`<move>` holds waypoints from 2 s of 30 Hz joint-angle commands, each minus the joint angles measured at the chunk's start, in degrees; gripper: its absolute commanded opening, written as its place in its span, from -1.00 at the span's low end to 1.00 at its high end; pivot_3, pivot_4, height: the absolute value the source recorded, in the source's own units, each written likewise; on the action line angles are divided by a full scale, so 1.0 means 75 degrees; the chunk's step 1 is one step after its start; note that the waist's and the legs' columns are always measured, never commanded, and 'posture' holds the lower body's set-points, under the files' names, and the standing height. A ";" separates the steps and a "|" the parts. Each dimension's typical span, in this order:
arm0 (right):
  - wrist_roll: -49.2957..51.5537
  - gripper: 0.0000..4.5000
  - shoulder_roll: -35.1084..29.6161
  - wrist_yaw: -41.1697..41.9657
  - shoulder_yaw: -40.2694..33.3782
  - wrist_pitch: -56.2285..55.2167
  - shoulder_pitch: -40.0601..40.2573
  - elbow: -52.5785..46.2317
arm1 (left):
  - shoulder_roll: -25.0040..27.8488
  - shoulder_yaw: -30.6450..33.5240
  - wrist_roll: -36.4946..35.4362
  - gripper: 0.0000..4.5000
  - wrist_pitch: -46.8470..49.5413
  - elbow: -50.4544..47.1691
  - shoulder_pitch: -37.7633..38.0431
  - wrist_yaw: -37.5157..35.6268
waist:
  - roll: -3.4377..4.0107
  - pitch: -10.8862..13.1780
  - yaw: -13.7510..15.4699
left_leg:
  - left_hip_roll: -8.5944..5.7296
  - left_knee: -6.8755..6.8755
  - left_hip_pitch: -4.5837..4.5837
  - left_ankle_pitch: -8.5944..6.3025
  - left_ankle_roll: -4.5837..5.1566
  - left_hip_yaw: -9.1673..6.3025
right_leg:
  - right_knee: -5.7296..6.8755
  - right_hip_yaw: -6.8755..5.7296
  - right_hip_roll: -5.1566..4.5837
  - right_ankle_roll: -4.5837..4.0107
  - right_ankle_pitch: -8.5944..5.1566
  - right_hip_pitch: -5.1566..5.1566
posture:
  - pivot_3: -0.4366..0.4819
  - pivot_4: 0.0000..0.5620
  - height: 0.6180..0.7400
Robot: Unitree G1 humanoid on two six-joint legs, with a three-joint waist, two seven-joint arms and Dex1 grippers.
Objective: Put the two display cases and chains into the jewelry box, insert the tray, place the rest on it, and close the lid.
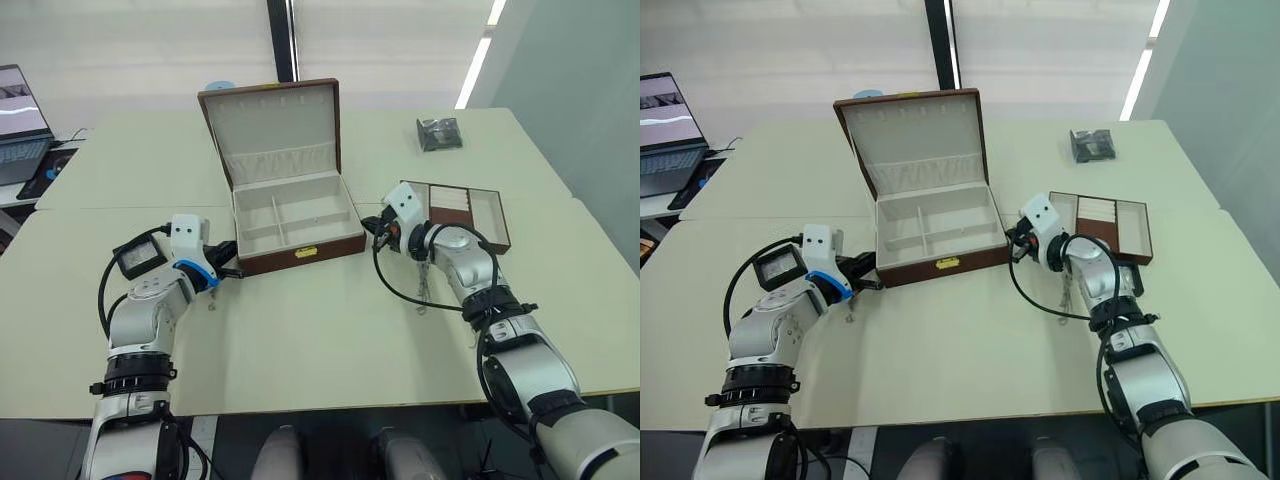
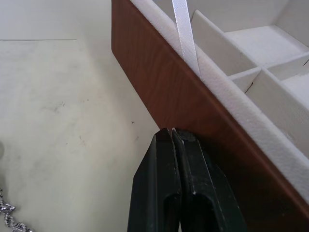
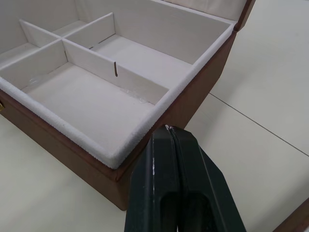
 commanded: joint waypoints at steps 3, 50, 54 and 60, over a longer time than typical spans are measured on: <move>0.0220 -0.98 0.0154 0.0753 0.0235 0.0168 0.0322 -0.0875 | -0.0256 -0.0611 -0.0101 -0.98 0.0118 -0.0673 -0.0014 -0.0629 | 0.0000 0.0000 0.0004 | -0.0001 0.0000 0.0000 -0.0002 0.0003 -0.0001 | -0.0001 0.0000 0.0000 0.0000 0.0000 0.0000 | -0.05 -0.47 1.00; 0.0960 -0.98 -0.0714 0.1701 0.0081 0.2524 0.2776 -0.4815 | -0.0039 -0.1062 -0.0027 -0.98 0.1013 -0.2004 0.1038 -0.2038 | -0.0002 -0.0017 0.0018 | -0.0009 -0.0006 0.0022 -0.0008 0.0013 -0.0021 | -0.0029 -0.0009 0.0000 0.0001 0.0000 0.0041 | -0.05 -0.47 1.00; 0.1032 -0.98 -0.0814 0.1665 -0.0120 0.2562 0.2779 -0.4819 | 0.0135 -0.0836 0.0002 -0.98 0.0900 -0.1818 0.0980 -0.2065 | -0.0002 -0.0017 0.0018 | -0.0010 -0.0007 0.0021 -0.0008 0.0013 -0.0023 | -0.0028 -0.0011 0.0000 0.0001 0.0000 0.0041 | -0.05 -0.47 1.00; 0.1446 -0.98 -0.1012 0.1539 -0.0677 0.2699 0.2928 -0.4953 | 0.0532 -0.0278 0.0103 -0.98 0.0521 -0.1405 0.0870 -0.2030 | -0.0003 -0.0014 0.0021 | -0.0011 -0.0008 0.0014 -0.0008 0.0013 -0.0030 | -0.0031 -0.0016 0.0000 0.0001 0.0000 0.0037 | -0.05 -0.47 1.00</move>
